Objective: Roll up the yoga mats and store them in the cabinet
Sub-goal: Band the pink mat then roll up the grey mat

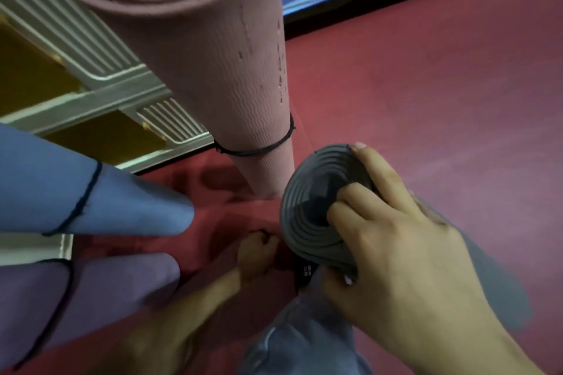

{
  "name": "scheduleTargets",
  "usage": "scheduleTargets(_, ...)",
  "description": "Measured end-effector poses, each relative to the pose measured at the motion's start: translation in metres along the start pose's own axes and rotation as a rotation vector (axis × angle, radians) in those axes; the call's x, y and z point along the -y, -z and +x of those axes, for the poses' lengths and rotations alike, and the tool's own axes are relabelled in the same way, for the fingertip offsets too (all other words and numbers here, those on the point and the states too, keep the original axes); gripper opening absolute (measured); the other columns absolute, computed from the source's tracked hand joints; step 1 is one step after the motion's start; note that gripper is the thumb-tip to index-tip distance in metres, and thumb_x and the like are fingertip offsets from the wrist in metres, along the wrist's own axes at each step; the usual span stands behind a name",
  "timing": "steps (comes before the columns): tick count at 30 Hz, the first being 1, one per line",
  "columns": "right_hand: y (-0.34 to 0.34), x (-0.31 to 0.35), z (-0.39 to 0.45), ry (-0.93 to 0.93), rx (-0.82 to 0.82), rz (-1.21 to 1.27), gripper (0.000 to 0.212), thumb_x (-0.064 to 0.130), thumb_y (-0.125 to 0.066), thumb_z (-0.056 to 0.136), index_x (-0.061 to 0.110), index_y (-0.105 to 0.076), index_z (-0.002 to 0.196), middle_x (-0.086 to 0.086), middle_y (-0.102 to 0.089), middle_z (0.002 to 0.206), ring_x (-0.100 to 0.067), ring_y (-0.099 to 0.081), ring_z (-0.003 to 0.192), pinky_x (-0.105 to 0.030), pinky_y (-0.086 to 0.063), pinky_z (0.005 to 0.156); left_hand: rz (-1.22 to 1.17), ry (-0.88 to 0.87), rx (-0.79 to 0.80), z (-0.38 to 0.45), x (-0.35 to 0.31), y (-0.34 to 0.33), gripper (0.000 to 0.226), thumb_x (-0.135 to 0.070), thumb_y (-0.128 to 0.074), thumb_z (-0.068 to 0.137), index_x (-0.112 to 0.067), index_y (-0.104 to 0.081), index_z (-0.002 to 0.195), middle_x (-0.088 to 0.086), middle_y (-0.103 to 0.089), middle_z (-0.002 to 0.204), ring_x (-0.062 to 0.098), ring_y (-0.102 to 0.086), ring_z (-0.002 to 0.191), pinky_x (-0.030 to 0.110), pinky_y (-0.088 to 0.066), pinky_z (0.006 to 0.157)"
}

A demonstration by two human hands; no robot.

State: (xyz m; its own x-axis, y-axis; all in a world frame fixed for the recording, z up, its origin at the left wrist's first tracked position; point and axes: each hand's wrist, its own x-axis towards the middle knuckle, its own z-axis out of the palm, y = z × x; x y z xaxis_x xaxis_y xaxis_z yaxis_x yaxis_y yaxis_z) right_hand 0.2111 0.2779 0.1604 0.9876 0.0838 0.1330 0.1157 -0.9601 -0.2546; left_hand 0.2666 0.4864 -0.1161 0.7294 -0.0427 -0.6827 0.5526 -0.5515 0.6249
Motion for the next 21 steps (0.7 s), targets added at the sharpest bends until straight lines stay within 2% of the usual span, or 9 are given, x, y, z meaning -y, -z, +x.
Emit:
scheduleTargets(3, 0.020, -0.007, -0.010, -0.059, -0.042, -0.058, 0.042, 0.038, -0.079, 0.044, 0.022, -0.058, 0.076, 0.006, -0.061, 0.094, -0.022, -0.035, 0.149, -0.037, -0.055, 0.061, -0.053, -0.146, 0.028, -0.044, -0.076, 0.015, 0.030, -0.047, -0.060, 0.073, -0.021, -0.061, 0.058, 0.002, -0.061, 0.064, 0.013, -0.054, 0.062, 0.042, -0.051, 0.062)
scheduleTargets(5, 0.038, -0.009, -0.029, -0.094, -0.083, -0.079, 0.040, 0.037, -0.079, 0.044, 0.023, -0.059, 0.075, 0.008, -0.063, 0.096, -0.021, -0.035, 0.150, -0.025, -0.043, 0.063, -0.180, -0.335, 0.037, -0.092, -0.124, 0.031, 0.028, -0.040, -0.060, 0.075, -0.023, -0.057, 0.053, -0.005, -0.050, 0.053, 0.006, -0.043, 0.051, 0.026, -0.038, 0.050)
scheduleTargets(8, 0.063, -0.010, -0.067, -0.145, -0.162, -0.071, 0.036, 0.036, -0.078, 0.041, 0.023, -0.064, 0.071, 0.011, -0.064, 0.093, -0.019, -0.038, 0.148, -0.007, -0.024, 0.064, -0.232, -0.565, 0.188, -0.186, -0.193, 0.057, 0.032, -0.033, -0.062, 0.076, -0.007, -0.050, 0.061, -0.001, -0.038, 0.053, 0.004, -0.033, 0.048, 0.017, -0.026, 0.045)
scheduleTargets(9, 0.074, -0.008, -0.081, -0.157, -0.189, -0.053, 0.033, 0.038, -0.076, 0.043, 0.022, -0.066, 0.070, 0.012, -0.064, 0.093, -0.020, -0.039, 0.147, -0.004, -0.030, 0.065, -0.180, -0.639, 0.291, -0.217, -0.210, 0.062, 0.038, -0.036, -0.064, 0.076, -0.004, -0.049, 0.064, -0.001, -0.038, 0.054, 0.004, -0.034, 0.048, 0.017, -0.027, 0.046)
scheduleTargets(11, 0.100, -0.005, -0.114, -0.174, -0.242, -0.005, 0.033, 0.039, -0.074, 0.049, 0.017, -0.071, 0.073, 0.009, -0.064, 0.093, -0.028, -0.039, 0.145, -0.025, -0.056, 0.072, 0.030, -0.798, 0.429, -0.276, -0.233, 0.066, 0.033, -0.036, -0.067, 0.080, -0.017, -0.049, 0.061, -0.005, -0.041, 0.049, 0.003, -0.036, 0.049, 0.019, -0.030, 0.049)
scheduleTargets(12, 0.114, -0.004, -0.134, -0.191, -0.273, 0.020, 0.034, 0.037, -0.077, 0.051, 0.014, -0.073, 0.076, 0.006, -0.063, 0.093, -0.034, -0.039, 0.144, -0.040, -0.058, 0.083, 0.133, -0.866, 0.470, -0.304, -0.241, 0.064, 0.033, -0.034, -0.069, 0.083, -0.020, -0.049, 0.061, -0.006, -0.042, 0.047, 0.002, -0.034, 0.049, 0.019, -0.030, 0.050)
scheduleTargets(14, 0.141, -0.002, -0.174, -0.248, -0.358, 0.033, 0.035, 0.036, -0.078, 0.058, 0.011, -0.074, 0.081, 0.002, -0.062, 0.092, -0.041, -0.040, 0.141, -0.050, -0.048, 0.103, 0.277, -0.989, 0.554, -0.352, -0.248, 0.054, 0.037, -0.028, -0.074, 0.089, -0.025, -0.049, 0.061, -0.011, -0.041, 0.045, 0.003, -0.032, 0.046, 0.017, -0.029, 0.049)
scheduleTargets(18, 0.151, 0.011, -0.249, -0.389, -0.450, 0.121, 0.042, 0.052, -0.074, 0.069, 0.014, -0.069, 0.086, 0.005, -0.060, 0.094, -0.029, -0.033, 0.145, -0.045, -0.032, 0.116, 0.465, -1.216, 0.662, -0.417, -0.234, 0.019, 0.030, -0.030, -0.074, 0.088, -0.027, -0.053, 0.067, -0.015, -0.050, 0.053, 0.004, -0.043, 0.047, 0.016, -0.034, 0.052)
scheduleTargets(21, 0.132, 0.021, -0.288, -0.420, -0.466, 0.202, 0.038, 0.041, -0.081, 0.070, 0.017, -0.062, 0.091, 0.009, -0.058, 0.102, -0.030, -0.015, 0.155, -0.030, -0.026, 0.118, 0.590, -1.457, 0.575, -0.436, -0.212, -0.013, 0.024, -0.038, -0.070, 0.089, -0.027, -0.055, 0.074, -0.017, -0.049, 0.062, 0.002, -0.046, 0.057, 0.013, -0.032, 0.057)
